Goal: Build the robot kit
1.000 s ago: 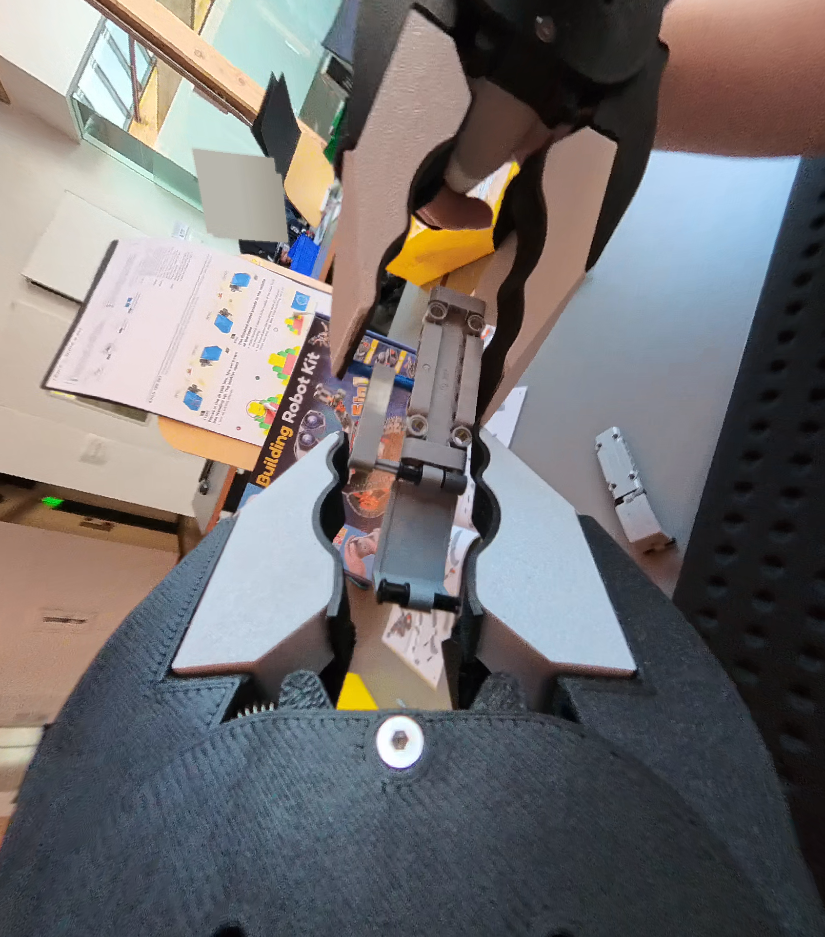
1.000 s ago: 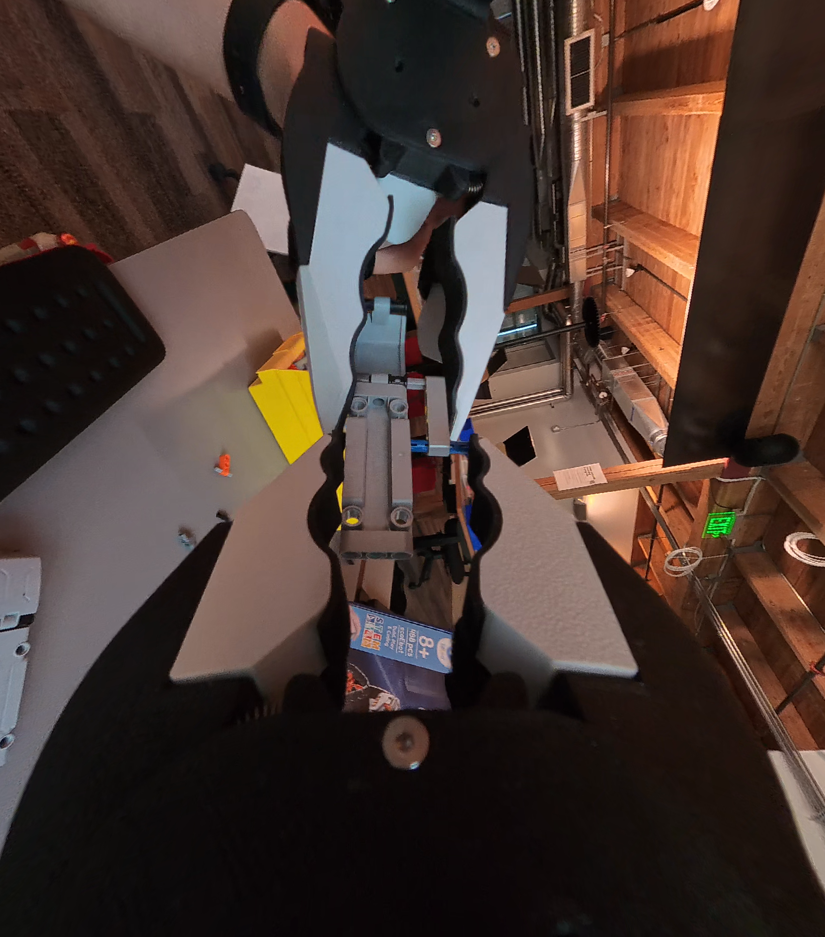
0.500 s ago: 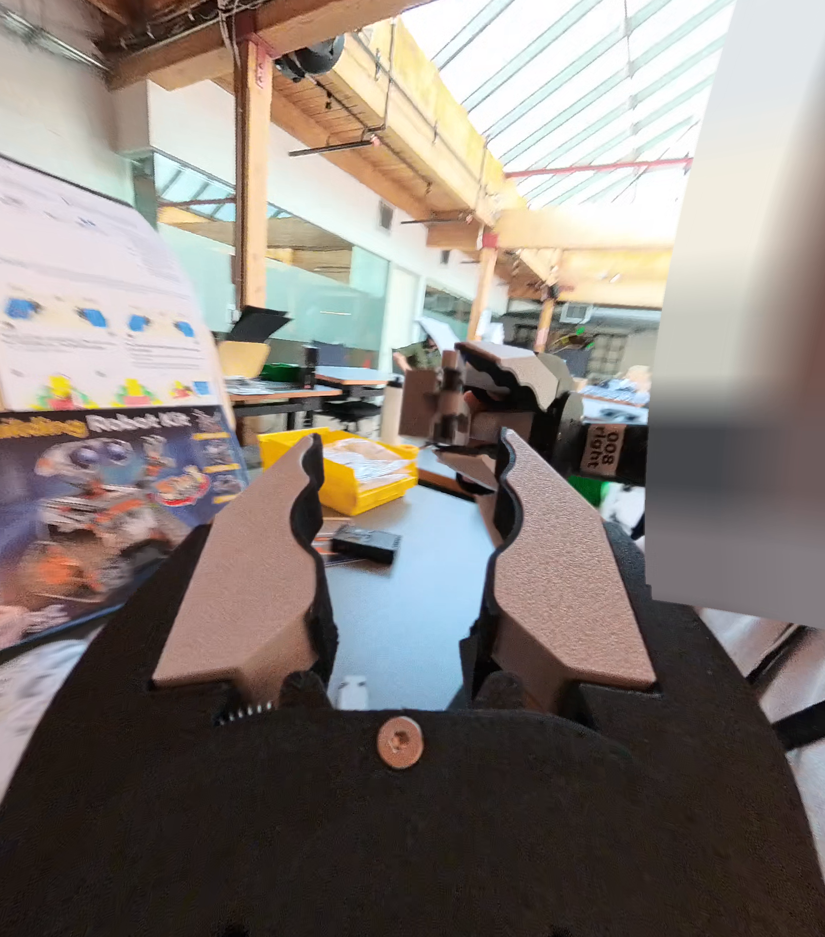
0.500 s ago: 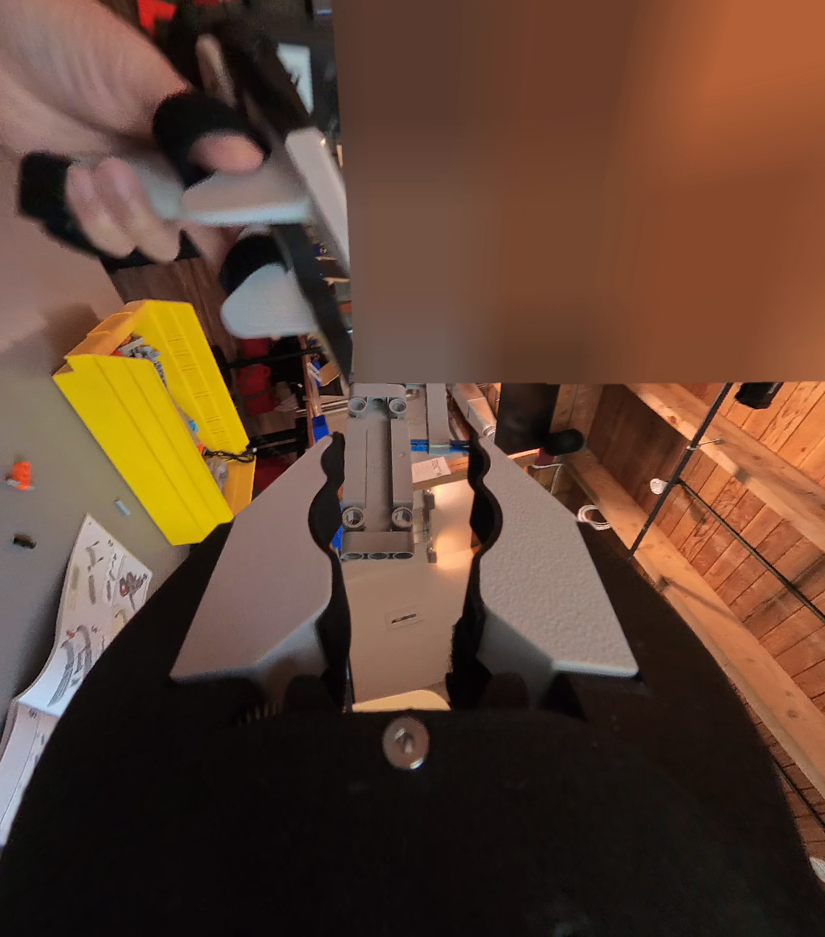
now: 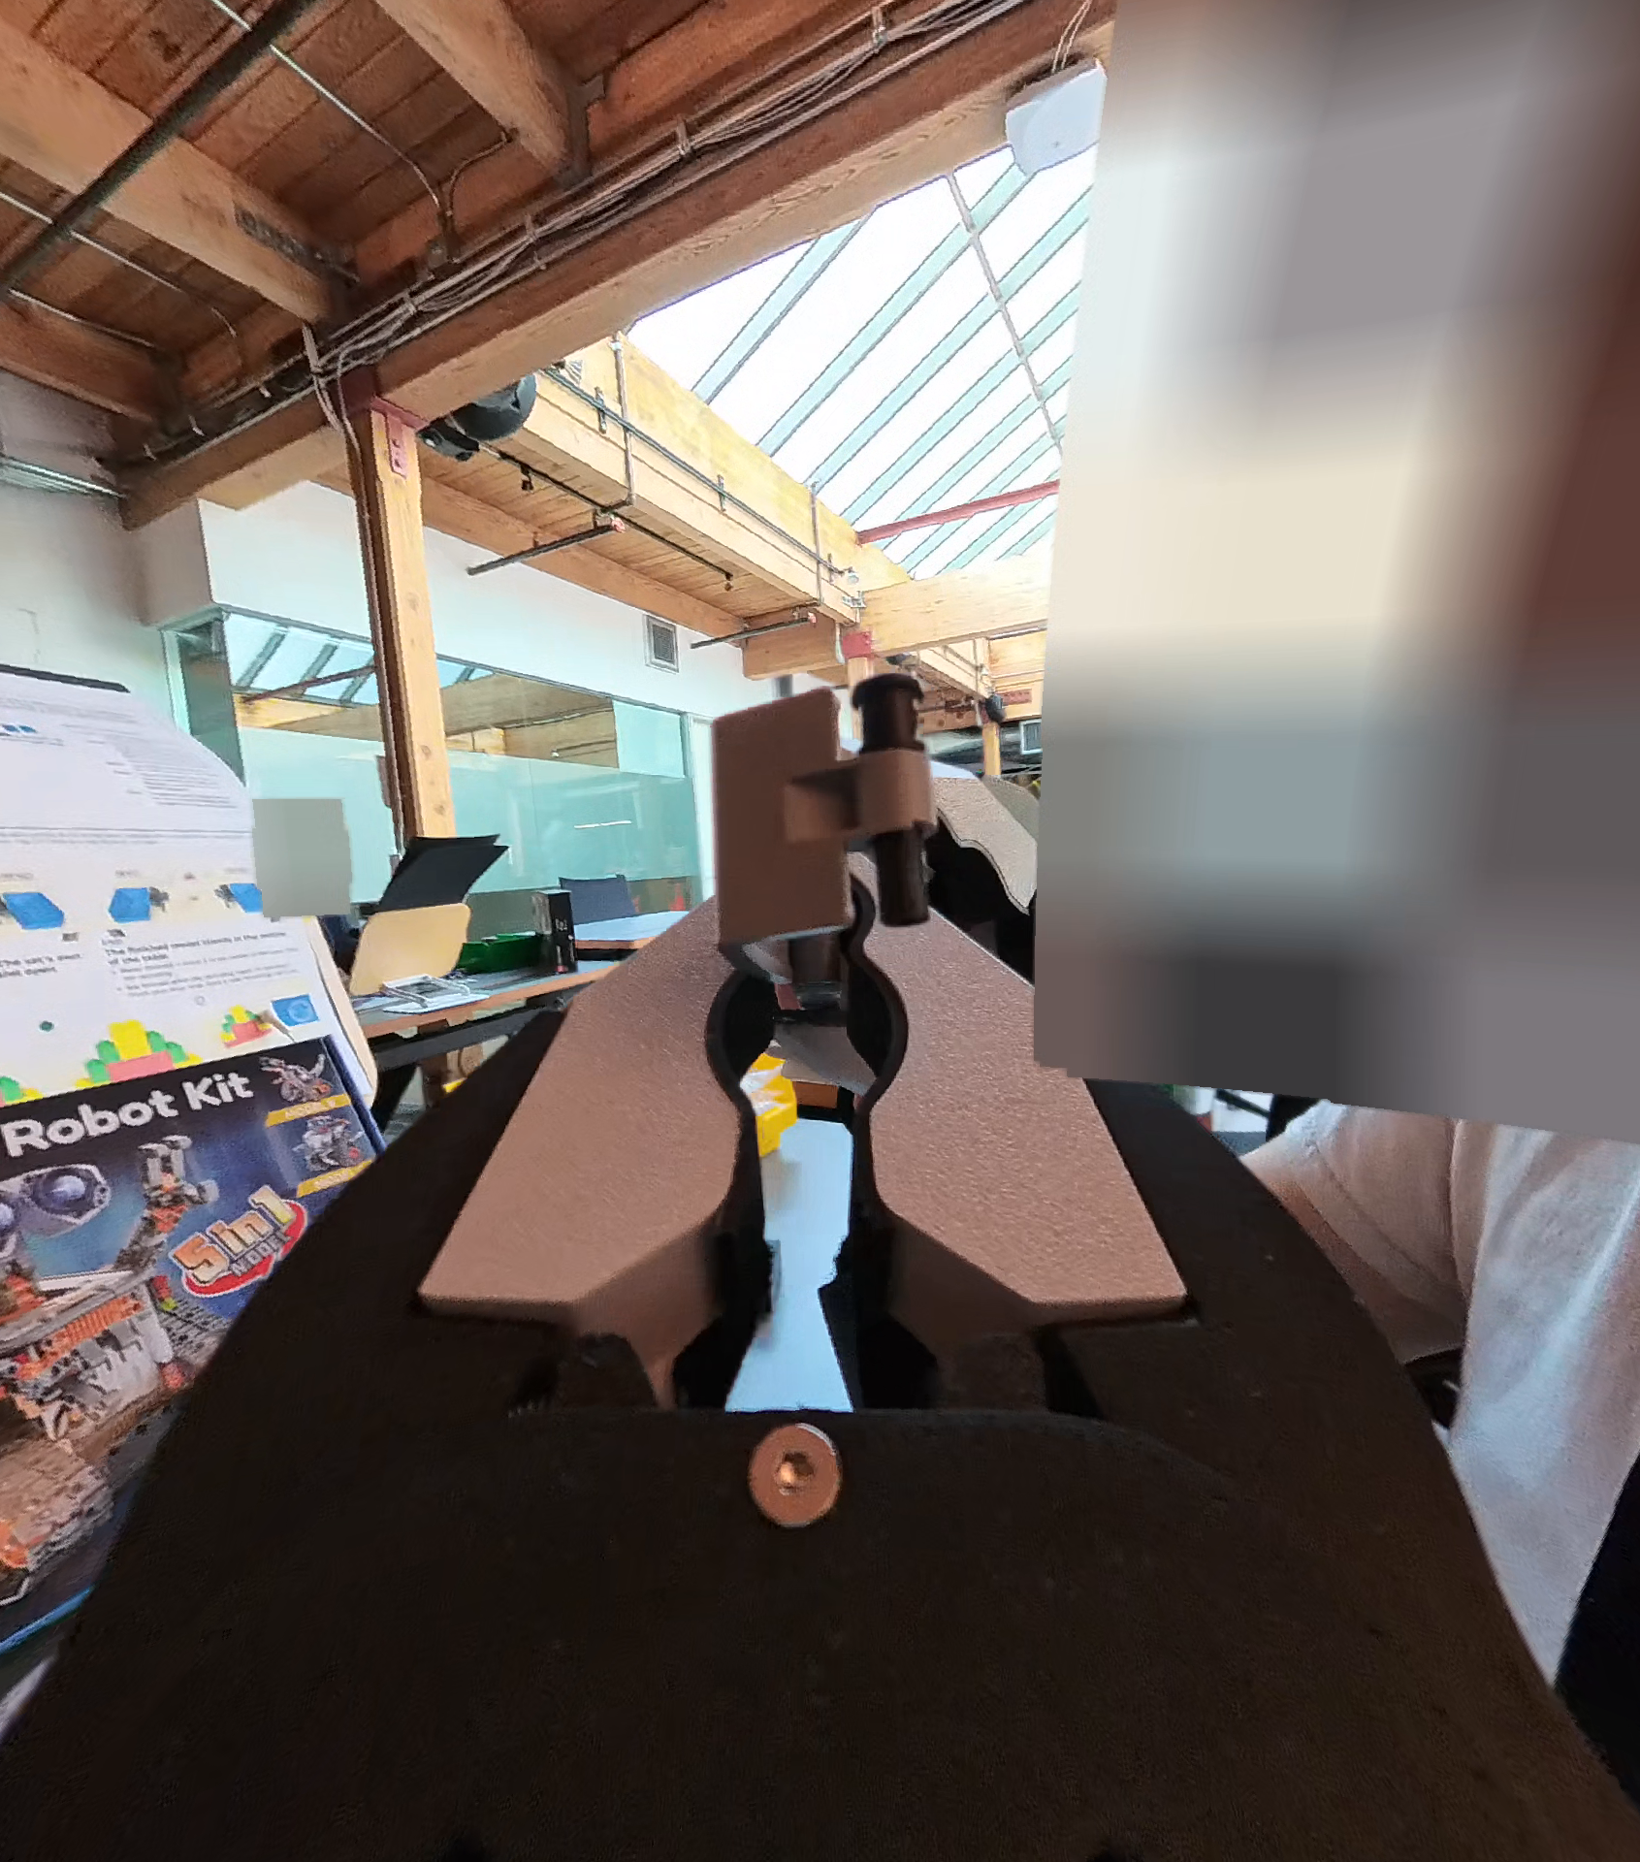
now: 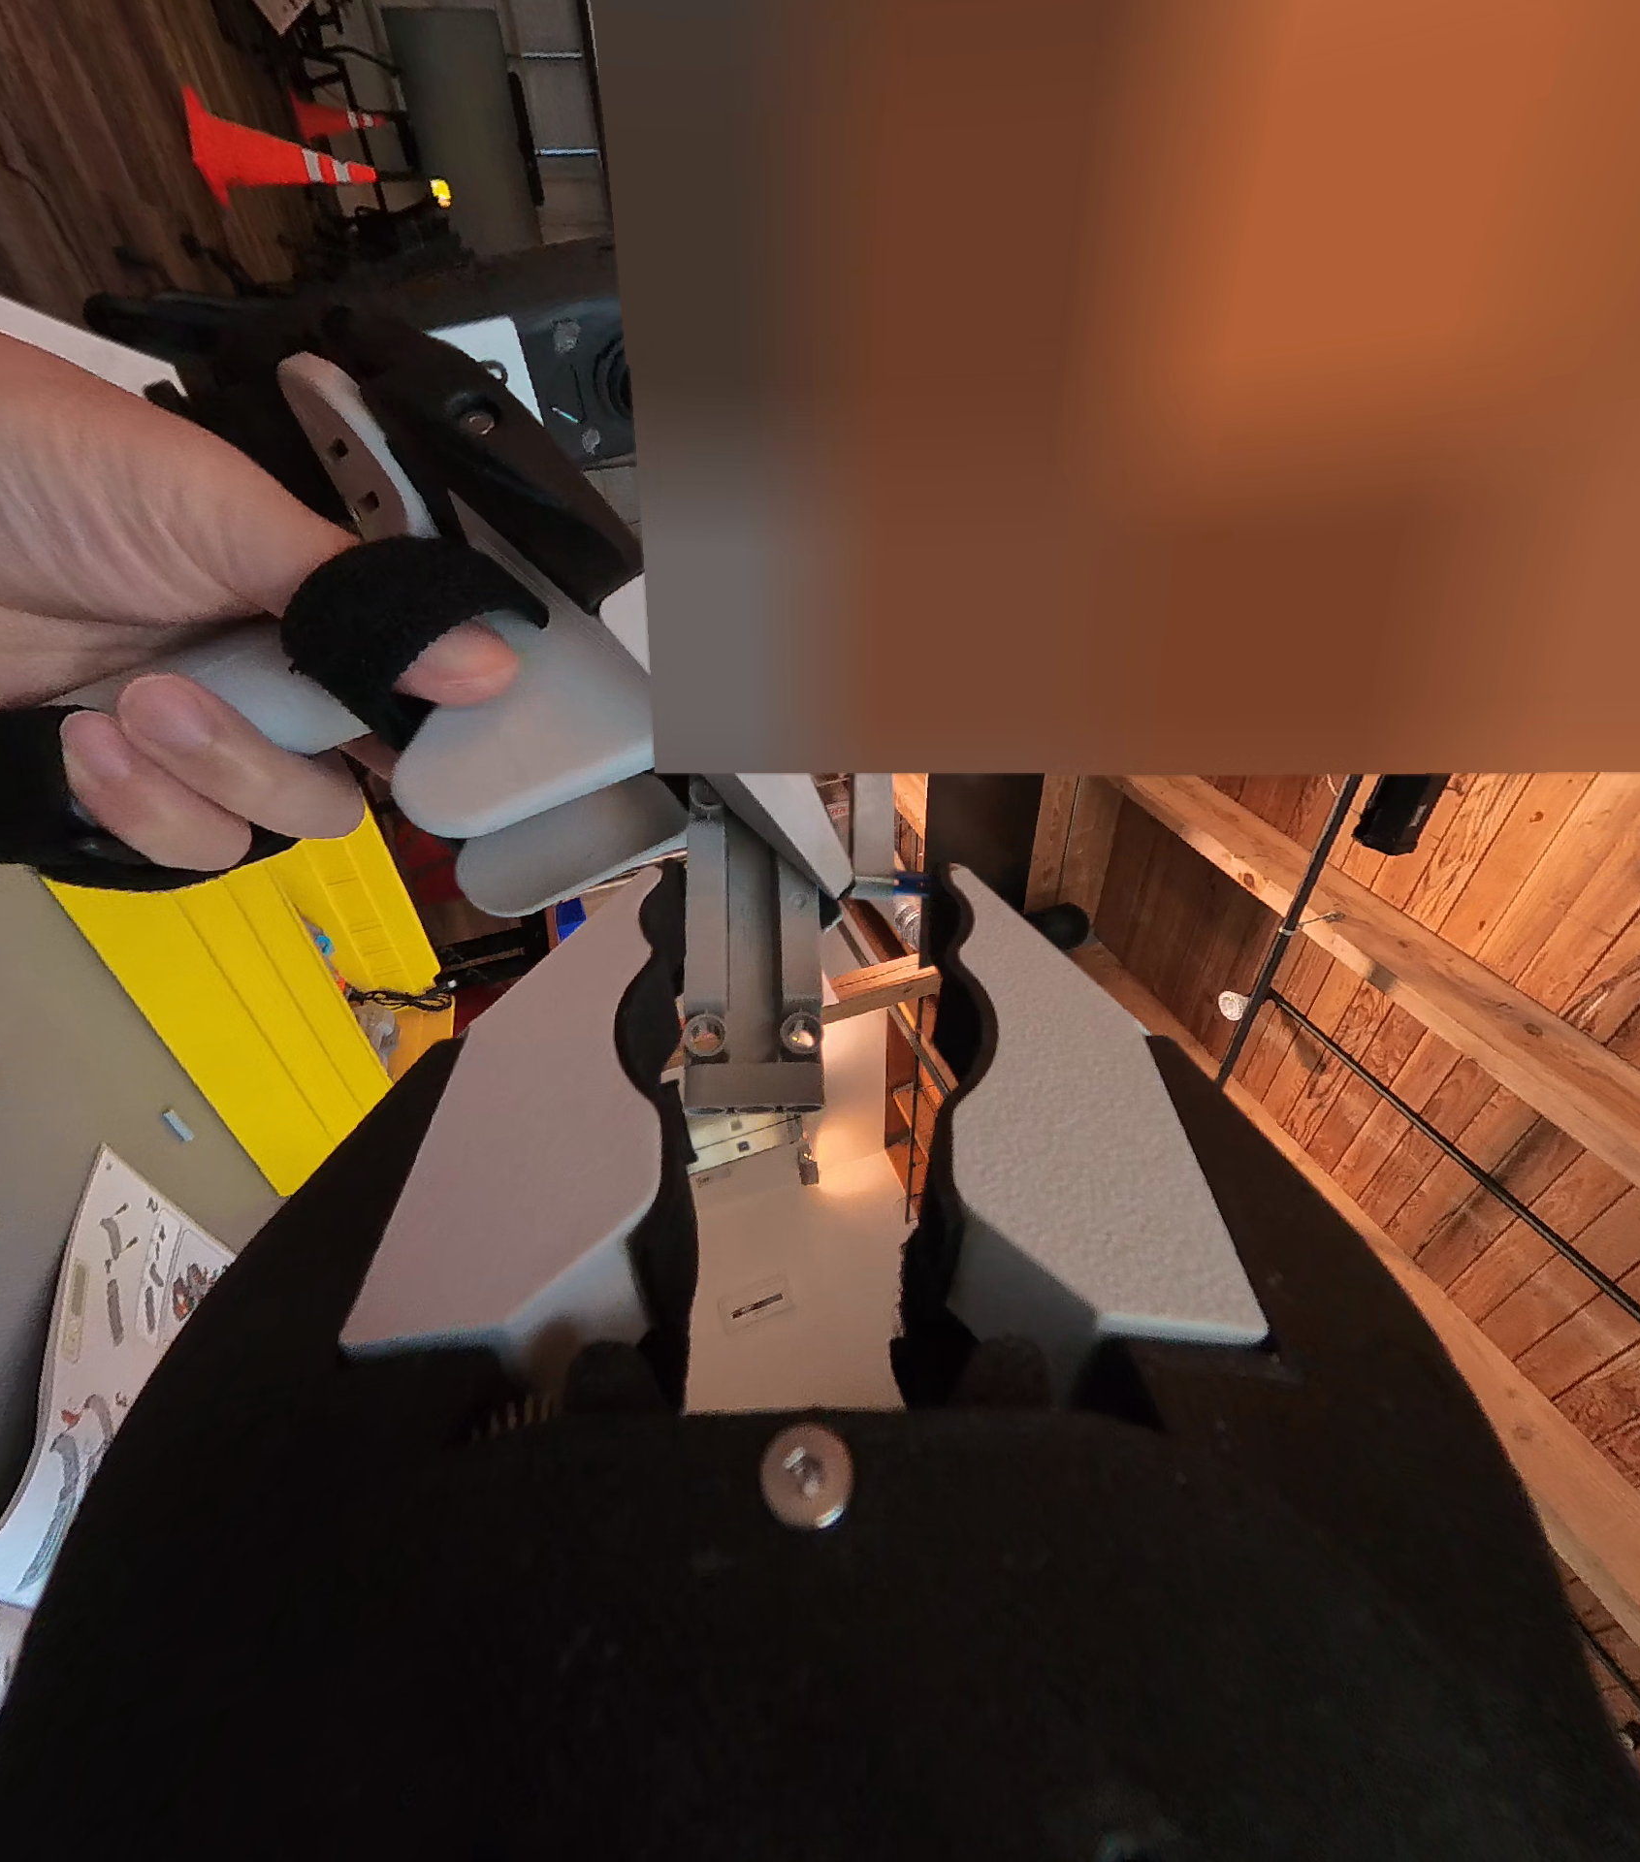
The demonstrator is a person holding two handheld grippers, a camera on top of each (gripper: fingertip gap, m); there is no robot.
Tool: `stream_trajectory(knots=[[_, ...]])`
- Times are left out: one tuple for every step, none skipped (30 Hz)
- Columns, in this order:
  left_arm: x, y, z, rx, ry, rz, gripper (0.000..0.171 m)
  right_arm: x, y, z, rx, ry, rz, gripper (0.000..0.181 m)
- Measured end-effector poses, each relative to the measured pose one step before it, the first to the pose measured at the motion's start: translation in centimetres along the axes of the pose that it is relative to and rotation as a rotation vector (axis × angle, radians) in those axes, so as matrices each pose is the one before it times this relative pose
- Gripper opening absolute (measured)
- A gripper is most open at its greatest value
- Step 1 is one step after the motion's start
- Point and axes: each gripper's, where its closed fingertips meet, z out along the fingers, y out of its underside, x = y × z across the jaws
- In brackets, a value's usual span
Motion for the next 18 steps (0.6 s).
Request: stream_trajectory(knots=[[0.094,-0.009,-0.069,0.00077,-0.0015,0.0127,0.009,-0.033,-0.156,-0.005,0.0076,0.0005,-0.0012,0.047],[0.131,0.065,-0.094,-0.00541,0.0021,0.0102,0.01,0.01,-0.086,-0.006,0.0036,0.0014,-0.0006,0.047],[0.148,0.147,-0.068,-0.01218,0.0055,0.0055,0.011,0.124,0.014,0.002,-0.0027,0.007,-0.0022,0.047],[0.095,0.204,-0.05,-0.01598,0.0033,0.0017,0.012,0.022,-0.009,-0.024,0.0009,-0.0011,-0.0008,0.047],[-0.005,0.27,-0.027,-0.02029,-0.0026,0.0009,0.012,-0.007,0.025,-0.003,-0.0013,-0.0038,0.0039,0.047],[-0.069,0.205,-0.004,-0.01618,-0.008,0.002,0.008,0.002,-0.014,-0.01,0.0011,-0.0016,0.0019,0.047],[-0.034,0.041,-0.014,-0.00517,-0.0059,0.004,0.005,-0.037,-0.12,-0.032,0.0075,-0.0004,-0.002,0.047],[0.072,-0.065,-0.023,0.00109,0.0033,0.0005,0.005,0.04,-0.184,-0.03,0.0084,0.0052,-0.0054,0.047],[0.115,-0.09,-0.002,0.00335,0.0064,-0.0051,0.005,0.058,-0.127,-0.019,0.0038,0.006,-0.0098,0.047],[0.123,-0.069,0.013,0.00377,0.0069,-0.0051,0.005,0.074,-0.126,-0.03,0.003,0.0068,-0.0118,0.047],[0.157,-0.056,0.003,0.00192,0.0085,-0.0024,0.004,0.058,-0.194,-0.068,0.0085,0.0067,-0.01,0.047],[0.108,-0.032,-0.004,-0.001,0.0048,-0.0011,0.004,0.043,-0.12,-0.034,0.0063,0.0055,-0.0065,0.047],[0.057,-0.007,-0.006,-0.00315,0.0014,-0.0002,0.004,0.02,-0.067,-0.016,0.0044,0.0026,-0.0026,0.047],[-0.011,0.014,0.0,-0.00528,-0.0013,-0.0014,0.004,-0.009,-0.015,0.003,0.0027,-0.0008,0.0007,0.047],[-0.042,0.047,-0.007,-0.00741,-0.0039,-0.0014,0.004,-0.035,0.056,0.023,-0.0012,-0.0056,0.0074,0.047],[-0.083,0.072,0.008,-0.00908,-0.0059,-0.0014,0.004,-0.056,0.102,0.02,-0.0024,-0.0086,0.0135,0.047],[-0.047,0.06,0.015,-0.00837,-0.0052,-0.0018,0.004,-0.028,0.107,-0.006,-0.0013,-0.0059,0.0139,0.047],[-0.024,0.048,0.022,-0.007,-0.0037,0.0013,0.004,-0.015,0.024,-0.017,0.0051,-0.0026,0.0097,0.047]])
